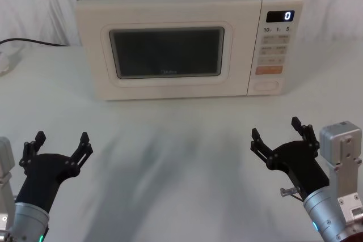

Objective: Press the button to open the microwave door with one hand; close the microwave door with the other hand.

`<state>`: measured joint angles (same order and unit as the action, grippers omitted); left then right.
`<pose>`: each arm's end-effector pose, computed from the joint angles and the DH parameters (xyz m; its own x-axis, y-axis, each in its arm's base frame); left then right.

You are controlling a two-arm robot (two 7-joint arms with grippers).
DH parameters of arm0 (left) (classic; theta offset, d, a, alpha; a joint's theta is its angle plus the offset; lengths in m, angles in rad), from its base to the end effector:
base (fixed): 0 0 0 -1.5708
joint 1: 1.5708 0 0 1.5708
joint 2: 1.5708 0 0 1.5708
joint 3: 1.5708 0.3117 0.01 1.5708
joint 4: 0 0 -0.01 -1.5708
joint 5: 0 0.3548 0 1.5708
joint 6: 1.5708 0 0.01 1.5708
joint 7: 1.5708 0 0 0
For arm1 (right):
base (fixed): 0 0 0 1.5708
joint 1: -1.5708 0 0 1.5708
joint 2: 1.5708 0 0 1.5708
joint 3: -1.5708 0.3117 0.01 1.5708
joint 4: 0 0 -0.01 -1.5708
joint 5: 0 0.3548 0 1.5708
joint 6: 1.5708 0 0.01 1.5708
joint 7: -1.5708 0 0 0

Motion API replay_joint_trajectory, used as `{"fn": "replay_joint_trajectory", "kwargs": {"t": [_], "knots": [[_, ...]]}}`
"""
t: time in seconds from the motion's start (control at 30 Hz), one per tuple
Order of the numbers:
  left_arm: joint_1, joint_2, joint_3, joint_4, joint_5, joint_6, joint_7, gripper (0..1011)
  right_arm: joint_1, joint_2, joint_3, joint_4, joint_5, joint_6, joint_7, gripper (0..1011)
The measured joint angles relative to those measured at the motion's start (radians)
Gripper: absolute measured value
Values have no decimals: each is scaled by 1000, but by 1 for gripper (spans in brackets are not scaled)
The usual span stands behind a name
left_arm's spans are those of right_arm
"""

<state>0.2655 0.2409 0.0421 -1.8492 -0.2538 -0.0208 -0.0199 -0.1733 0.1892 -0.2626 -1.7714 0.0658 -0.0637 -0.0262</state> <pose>0.2932 0.0379 -0.3058 0.1245 0.9917 -0.0327 -0.9921 0.1239 -0.0176 0.3062 0.0474 -0.3194 0.2627 -0.9625 0.0675 0.9628 0.2661 0.0478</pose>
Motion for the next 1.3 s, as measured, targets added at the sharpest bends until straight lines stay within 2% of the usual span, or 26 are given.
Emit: {"fn": "replay_joint_trajectory", "kwargs": {"t": [0.2,0.27,0.4,0.43,0.5,0.63,0.77,0.83,0.87,0.97,1.0,1.07,1.1,1.13,1.3], "knots": [[0,0,0,0,0,0,0,1001,0,0,0,0,0,0,0,994],[0,0,0,0,0,0,0,1001,0,0,0,0,0,0,0,969],[0,0,0,0,0,0,0,1001,0,0,0,0,0,0,0,848],[0,0,0,0,0,0,0,1001,0,0,0,0,0,0,0,848],[0,0,0,0,0,0,0,1001,0,0,0,0,0,0,0,760],[0,0,0,0,0,0,0,1001,0,0,0,0,0,0,0,691],[0,0,0,0,0,0,0,1001,0,0,0,0,0,0,0,529],[0,0,0,0,0,0,0,1001,0,0,0,0,0,0,0,494],[0,0,0,0,0,0,0,1001,0,0,0,0,0,0,0,440],[0,0,0,0,0,0,0,1001,0,0,0,0,0,0,0,372],[0,0,0,0,0,0,0,1001,0,0,0,0,0,0,0,313],[0,0,0,0,0,0,0,1001,0,0,0,0,0,0,0,273],[0,0,0,0,0,0,0,1001,0,0,0,0,0,0,0,218],[0,0,0,0,0,0,0,1001,0,0,0,0,0,0,0,218],[0,0,0,0,0,0,0,1001,0,0,0,0,0,0,0,51]]}}
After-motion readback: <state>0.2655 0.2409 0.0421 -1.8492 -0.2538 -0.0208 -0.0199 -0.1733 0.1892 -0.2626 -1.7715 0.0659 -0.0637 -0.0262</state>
